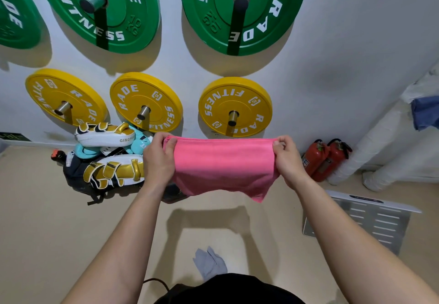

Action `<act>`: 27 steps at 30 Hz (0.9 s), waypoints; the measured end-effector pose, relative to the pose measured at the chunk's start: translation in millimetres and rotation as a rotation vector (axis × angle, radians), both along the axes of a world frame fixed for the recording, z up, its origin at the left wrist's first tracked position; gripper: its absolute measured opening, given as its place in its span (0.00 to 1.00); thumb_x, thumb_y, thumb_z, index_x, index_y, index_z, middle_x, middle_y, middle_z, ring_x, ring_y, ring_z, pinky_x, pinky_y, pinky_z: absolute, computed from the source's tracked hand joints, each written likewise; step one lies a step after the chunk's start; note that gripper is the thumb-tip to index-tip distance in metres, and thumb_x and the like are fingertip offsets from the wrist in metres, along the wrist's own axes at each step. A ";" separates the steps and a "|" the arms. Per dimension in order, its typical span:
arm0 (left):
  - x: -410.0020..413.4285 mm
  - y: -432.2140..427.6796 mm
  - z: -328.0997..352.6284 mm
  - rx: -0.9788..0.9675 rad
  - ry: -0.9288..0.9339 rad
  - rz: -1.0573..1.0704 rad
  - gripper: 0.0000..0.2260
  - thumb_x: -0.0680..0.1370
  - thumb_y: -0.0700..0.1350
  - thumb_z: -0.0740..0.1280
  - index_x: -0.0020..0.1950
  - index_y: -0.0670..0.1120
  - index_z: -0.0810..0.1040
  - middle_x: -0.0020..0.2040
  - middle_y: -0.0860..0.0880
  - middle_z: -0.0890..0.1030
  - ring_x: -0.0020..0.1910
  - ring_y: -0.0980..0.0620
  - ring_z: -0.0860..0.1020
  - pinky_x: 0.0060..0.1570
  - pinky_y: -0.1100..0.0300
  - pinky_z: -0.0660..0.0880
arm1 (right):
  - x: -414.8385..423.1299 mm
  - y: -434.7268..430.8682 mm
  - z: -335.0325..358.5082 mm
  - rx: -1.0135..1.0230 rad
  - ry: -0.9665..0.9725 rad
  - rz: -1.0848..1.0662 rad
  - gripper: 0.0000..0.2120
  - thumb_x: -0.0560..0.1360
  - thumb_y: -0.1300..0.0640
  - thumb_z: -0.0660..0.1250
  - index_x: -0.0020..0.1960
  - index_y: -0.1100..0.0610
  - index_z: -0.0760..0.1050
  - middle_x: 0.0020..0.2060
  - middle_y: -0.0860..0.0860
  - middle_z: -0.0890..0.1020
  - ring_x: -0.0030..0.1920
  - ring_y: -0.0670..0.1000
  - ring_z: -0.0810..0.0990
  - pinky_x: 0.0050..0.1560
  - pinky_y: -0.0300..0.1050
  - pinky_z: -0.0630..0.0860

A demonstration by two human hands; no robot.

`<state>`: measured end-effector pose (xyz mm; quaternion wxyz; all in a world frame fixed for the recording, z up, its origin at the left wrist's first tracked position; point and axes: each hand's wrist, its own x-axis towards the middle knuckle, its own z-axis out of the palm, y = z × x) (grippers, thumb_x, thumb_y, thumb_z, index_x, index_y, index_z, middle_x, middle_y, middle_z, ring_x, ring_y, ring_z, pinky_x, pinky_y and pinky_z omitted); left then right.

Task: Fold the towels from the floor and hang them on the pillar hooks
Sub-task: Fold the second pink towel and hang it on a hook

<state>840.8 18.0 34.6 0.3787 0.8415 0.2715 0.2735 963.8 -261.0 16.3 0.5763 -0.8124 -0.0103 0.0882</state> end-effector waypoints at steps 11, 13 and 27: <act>3.0 -2.4 -1.4 -0.111 -0.034 0.029 0.05 0.82 0.48 0.65 0.50 0.48 0.78 0.44 0.52 0.80 0.45 0.52 0.77 0.44 0.56 0.69 | 2.8 6.3 21.1 -0.040 -0.265 -0.084 0.04 0.83 0.58 0.58 0.50 0.54 0.70 0.40 0.43 0.75 0.41 0.45 0.72 0.38 0.32 0.66; 3.8 -4.9 -2.4 -0.138 -0.053 0.028 0.05 0.82 0.47 0.65 0.49 0.47 0.78 0.44 0.52 0.80 0.45 0.52 0.77 0.44 0.58 0.69 | 4.2 6.5 17.2 -0.037 -0.243 -0.093 0.04 0.82 0.58 0.59 0.50 0.55 0.71 0.40 0.45 0.75 0.42 0.46 0.72 0.40 0.32 0.67; 9.0 -12.3 -14.2 -0.463 -0.052 0.195 0.09 0.78 0.49 0.71 0.49 0.43 0.82 0.40 0.50 0.83 0.38 0.56 0.78 0.38 0.61 0.73 | -2.5 6.4 -10.8 0.149 0.112 -0.220 0.09 0.79 0.61 0.63 0.42 0.54 0.77 0.37 0.49 0.79 0.39 0.49 0.75 0.39 0.44 0.70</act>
